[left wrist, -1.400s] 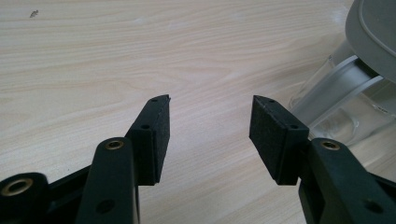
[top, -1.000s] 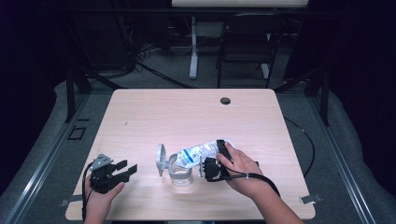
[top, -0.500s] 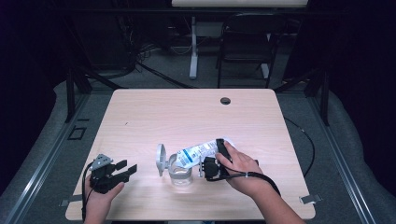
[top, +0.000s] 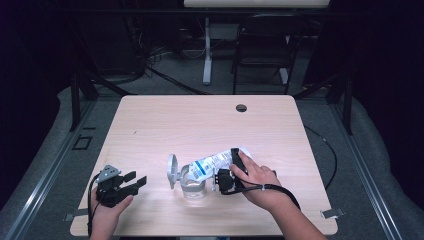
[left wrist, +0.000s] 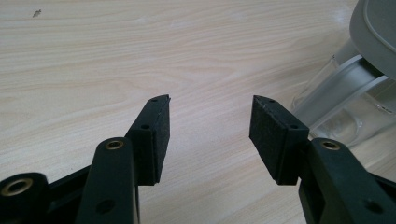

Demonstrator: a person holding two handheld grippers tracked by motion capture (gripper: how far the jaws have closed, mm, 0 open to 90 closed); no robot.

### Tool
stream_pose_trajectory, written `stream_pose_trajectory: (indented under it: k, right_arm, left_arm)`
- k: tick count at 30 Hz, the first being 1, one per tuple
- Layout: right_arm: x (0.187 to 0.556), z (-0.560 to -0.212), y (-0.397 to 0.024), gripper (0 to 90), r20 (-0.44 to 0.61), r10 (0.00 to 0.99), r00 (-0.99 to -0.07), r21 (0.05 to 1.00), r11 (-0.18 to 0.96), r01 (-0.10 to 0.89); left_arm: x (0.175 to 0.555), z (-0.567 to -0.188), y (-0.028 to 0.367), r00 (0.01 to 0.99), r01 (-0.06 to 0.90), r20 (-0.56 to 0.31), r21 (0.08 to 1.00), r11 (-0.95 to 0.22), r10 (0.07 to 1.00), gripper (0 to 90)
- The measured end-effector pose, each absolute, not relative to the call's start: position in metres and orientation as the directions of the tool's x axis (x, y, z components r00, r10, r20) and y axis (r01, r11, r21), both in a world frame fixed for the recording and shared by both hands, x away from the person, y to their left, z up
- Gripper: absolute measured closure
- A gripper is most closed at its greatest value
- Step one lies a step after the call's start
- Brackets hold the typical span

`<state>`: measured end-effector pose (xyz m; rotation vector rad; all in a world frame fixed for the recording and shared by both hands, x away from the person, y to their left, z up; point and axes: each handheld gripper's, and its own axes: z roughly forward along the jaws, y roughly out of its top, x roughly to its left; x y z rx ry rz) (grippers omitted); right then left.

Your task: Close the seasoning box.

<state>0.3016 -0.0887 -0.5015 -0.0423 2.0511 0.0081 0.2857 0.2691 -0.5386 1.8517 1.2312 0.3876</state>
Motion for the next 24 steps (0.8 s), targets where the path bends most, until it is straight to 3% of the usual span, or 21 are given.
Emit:
stream_pose_trajectory:
  k: [24]
  right_arm:
    - [0.2968,-0.5003,-0.0849,43.7,-0.903,-0.097,-0.419,-0.08,0.995,-0.058]
  left_arm:
    - [0.2856,-0.5387,0.269,0.466,0.598,-0.191,0.788,-0.148,0.864,48.6]
